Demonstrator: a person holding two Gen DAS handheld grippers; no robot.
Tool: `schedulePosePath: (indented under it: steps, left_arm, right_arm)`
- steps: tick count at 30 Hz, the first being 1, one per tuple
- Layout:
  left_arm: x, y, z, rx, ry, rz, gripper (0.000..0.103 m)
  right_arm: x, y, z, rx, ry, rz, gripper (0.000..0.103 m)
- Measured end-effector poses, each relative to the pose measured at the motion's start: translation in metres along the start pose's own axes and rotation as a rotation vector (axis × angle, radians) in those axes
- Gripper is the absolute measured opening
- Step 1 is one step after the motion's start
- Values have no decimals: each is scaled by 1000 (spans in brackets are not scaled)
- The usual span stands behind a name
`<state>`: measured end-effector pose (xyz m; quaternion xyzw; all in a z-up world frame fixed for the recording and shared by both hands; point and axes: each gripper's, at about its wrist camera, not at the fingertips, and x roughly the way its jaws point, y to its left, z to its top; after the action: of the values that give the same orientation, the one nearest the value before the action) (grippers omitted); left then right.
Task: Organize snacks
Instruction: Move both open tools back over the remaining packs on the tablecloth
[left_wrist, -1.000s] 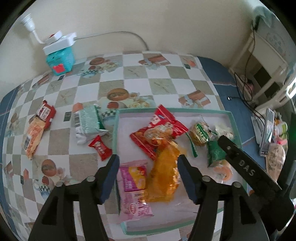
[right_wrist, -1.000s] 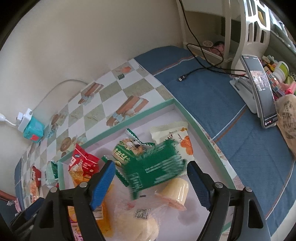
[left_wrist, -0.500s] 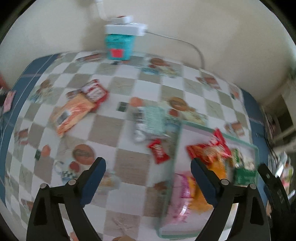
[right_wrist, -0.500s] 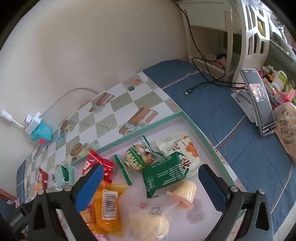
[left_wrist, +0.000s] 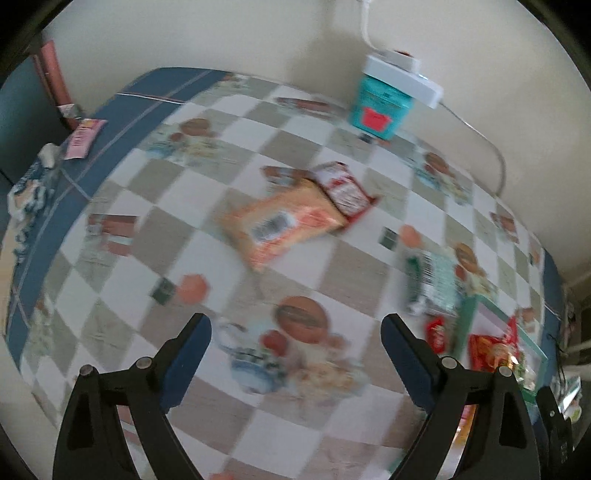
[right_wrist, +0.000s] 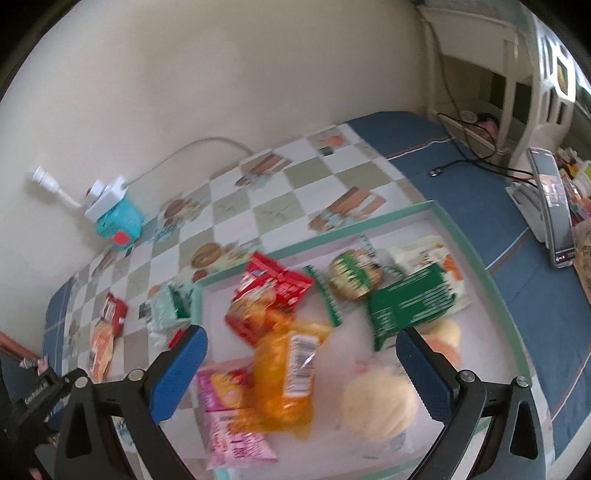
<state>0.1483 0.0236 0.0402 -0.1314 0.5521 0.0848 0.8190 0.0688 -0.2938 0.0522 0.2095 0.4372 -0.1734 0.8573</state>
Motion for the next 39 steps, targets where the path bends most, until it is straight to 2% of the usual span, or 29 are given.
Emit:
schedulePosePath:
  steps: [11, 16, 29, 39]
  left_arm:
    - [-15, 55, 13, -82, -38, 36, 93]
    - [-12, 76, 17, -138, -30, 40, 93]
    - [3, 83, 30, -161, -13, 23, 93]
    - [21, 78, 41, -166, -9, -19, 93]
  right_arm:
    - [4, 70, -24, -141, 36, 52, 103]
    - [11, 97, -34, -205, 56, 68, 103]
    - [37, 135, -47, -270, 100, 107, 103]
    - [47, 131, -31, -251, 92, 136, 103]
